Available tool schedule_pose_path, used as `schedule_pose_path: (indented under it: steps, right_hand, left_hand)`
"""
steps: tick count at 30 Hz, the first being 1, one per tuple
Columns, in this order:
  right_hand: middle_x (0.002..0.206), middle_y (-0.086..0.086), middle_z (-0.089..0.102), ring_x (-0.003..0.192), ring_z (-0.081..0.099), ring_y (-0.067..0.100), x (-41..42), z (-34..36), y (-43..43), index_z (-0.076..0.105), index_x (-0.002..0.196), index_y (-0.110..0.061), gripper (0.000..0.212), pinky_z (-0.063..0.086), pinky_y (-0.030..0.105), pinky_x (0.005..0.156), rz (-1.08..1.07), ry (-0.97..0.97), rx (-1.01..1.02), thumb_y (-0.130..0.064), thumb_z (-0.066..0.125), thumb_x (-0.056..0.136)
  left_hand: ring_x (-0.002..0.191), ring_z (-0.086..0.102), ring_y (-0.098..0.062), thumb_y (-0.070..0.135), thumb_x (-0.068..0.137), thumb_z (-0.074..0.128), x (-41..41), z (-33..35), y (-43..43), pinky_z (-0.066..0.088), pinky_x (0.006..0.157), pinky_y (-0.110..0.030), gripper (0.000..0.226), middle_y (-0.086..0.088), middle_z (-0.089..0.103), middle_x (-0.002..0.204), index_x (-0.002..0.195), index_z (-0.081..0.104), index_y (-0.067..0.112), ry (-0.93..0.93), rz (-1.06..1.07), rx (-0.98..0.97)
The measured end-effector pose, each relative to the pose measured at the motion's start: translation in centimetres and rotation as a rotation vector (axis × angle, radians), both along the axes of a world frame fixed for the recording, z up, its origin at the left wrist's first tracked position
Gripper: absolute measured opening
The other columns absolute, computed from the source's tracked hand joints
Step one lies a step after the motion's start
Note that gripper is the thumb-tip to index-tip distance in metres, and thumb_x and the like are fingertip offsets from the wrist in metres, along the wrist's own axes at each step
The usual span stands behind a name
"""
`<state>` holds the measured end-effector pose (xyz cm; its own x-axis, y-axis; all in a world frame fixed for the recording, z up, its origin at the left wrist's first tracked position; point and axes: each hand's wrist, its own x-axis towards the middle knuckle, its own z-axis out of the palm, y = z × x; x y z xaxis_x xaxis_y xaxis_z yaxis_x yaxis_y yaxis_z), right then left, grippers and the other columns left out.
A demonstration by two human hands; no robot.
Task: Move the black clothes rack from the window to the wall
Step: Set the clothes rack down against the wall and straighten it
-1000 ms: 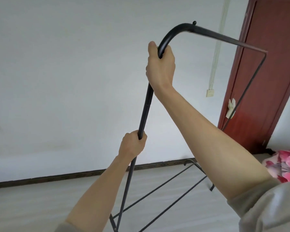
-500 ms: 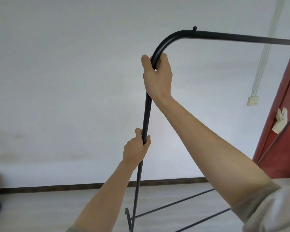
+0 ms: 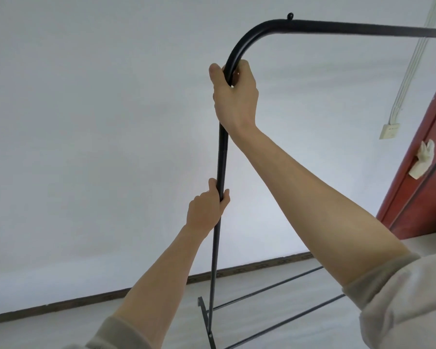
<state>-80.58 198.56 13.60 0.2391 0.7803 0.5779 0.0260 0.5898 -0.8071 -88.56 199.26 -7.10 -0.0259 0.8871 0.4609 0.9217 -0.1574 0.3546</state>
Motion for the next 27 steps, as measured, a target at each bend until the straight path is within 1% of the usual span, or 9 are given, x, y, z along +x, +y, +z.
schedule_pose_path:
  steps: [2, 10, 15, 18, 21, 23, 24, 25, 27]
  right_hand:
    - [0.071, 0.002, 0.047, 0.062, 0.048, 0.022, -1.3, 0.0, 2.5, 0.045, 0.082, -0.017, 0.025, 0.046, 0.036, 0.06, -0.017, -0.002, 0.0, -0.025, 0.063, 0.097]
    - [0.073, 0.004, 0.048, 0.061, 0.047, 0.021, -5.1, -1.3, 11.7, 0.045, 0.085, -0.013, 0.024, 0.046, 0.034, 0.059, -0.015, -0.016, -0.017, -0.025, 0.063, 0.097]
    - [0.07, -0.004, 0.045, 0.052, 0.04, 0.006, -6.9, -2.0, 17.4, 0.048, 0.089, -0.01, 0.021, 0.039, 0.014, 0.05, -0.001, -0.028, -0.023, -0.022, 0.063, 0.098]
    - [0.07, -0.004, 0.045, 0.052, 0.041, 0.005, -7.3, -2.3, 20.5, 0.049, 0.09, -0.009, 0.02, 0.038, 0.012, 0.049, -0.004, -0.022, -0.019, -0.021, 0.063, 0.098]
    - [0.07, -0.002, 0.047, 0.054, 0.043, 0.006, -7.8, -2.3, 23.1, 0.049, 0.089, -0.011, 0.021, 0.041, 0.016, 0.052, -0.024, -0.026, -0.011, -0.023, 0.064, 0.098]
    - [0.073, 0.002, 0.05, 0.059, 0.05, 0.016, -7.8, -2.4, 24.5, 0.048, 0.087, -0.013, 0.023, 0.05, 0.034, 0.059, -0.032, -0.028, -0.005, -0.025, 0.064, 0.097]
    - [0.075, 0.003, 0.051, 0.061, 0.052, 0.02, -7.9, -2.5, 25.3, 0.047, 0.087, -0.014, 0.023, 0.052, 0.039, 0.062, -0.042, -0.04, -0.004, -0.026, 0.064, 0.097]
    - [0.076, 0.003, 0.052, 0.061, 0.054, 0.021, -8.0, -2.7, 26.2, 0.048, 0.087, -0.014, 0.023, 0.054, 0.041, 0.063, -0.049, -0.054, -0.008, -0.026, 0.065, 0.097]
    - [0.076, 0.001, 0.054, 0.058, 0.058, 0.017, -8.0, -3.1, 27.4, 0.049, 0.088, -0.016, 0.021, 0.054, 0.038, 0.064, -0.051, -0.089, -0.008, -0.026, 0.065, 0.097]
  left_hand:
    - [0.052, 0.062, -0.035, 0.043, 0.1, 0.039, -1.2, -0.3, 2.8, 0.054, 0.053, -0.039, 0.036, -0.01, 0.07, 0.064, 0.105, 0.039, 0.007, 0.007, -0.008, -0.008]
    - [0.056, 0.066, -0.032, 0.044, 0.099, 0.038, -5.0, -2.2, 12.2, 0.057, 0.06, -0.046, 0.027, -0.007, 0.073, 0.069, 0.096, 0.03, 0.018, -0.067, -0.077, -0.062]
    - [0.056, 0.066, -0.031, 0.045, 0.098, 0.039, -6.8, -2.8, 17.3, 0.058, 0.061, -0.047, 0.029, -0.008, 0.073, 0.069, 0.1, 0.033, 0.017, -0.079, -0.068, -0.079]
    - [0.055, 0.066, -0.031, 0.045, 0.098, 0.039, -7.3, -3.0, 20.3, 0.058, 0.06, -0.047, 0.029, -0.008, 0.073, 0.068, 0.101, 0.034, 0.016, -0.078, -0.078, -0.07]
    - [0.055, 0.066, -0.031, 0.043, 0.098, 0.04, -7.5, -3.1, 22.9, 0.057, 0.059, -0.046, 0.026, -0.009, 0.073, 0.069, 0.098, 0.032, 0.018, -0.117, -0.108, -0.084]
    - [0.056, 0.066, -0.031, 0.043, 0.098, 0.04, -7.6, -2.9, 24.1, 0.057, 0.06, -0.045, 0.027, -0.009, 0.073, 0.07, 0.097, 0.032, 0.018, -0.125, -0.125, -0.101]
    - [0.056, 0.066, -0.032, 0.044, 0.098, 0.041, -7.8, -2.9, 24.9, 0.057, 0.059, -0.045, 0.027, -0.009, 0.073, 0.069, 0.097, 0.032, 0.018, -0.132, -0.134, -0.103]
    - [0.055, 0.065, -0.032, 0.044, 0.097, 0.041, -7.9, -3.0, 25.7, 0.056, 0.058, -0.043, 0.028, -0.009, 0.071, 0.067, 0.096, 0.032, 0.018, -0.141, -0.142, -0.108]
    - [0.052, 0.061, -0.032, 0.044, 0.097, 0.044, -8.0, -3.2, 26.8, 0.051, 0.055, -0.038, 0.028, -0.006, 0.063, 0.059, 0.095, 0.031, 0.019, -0.159, -0.15, -0.121]
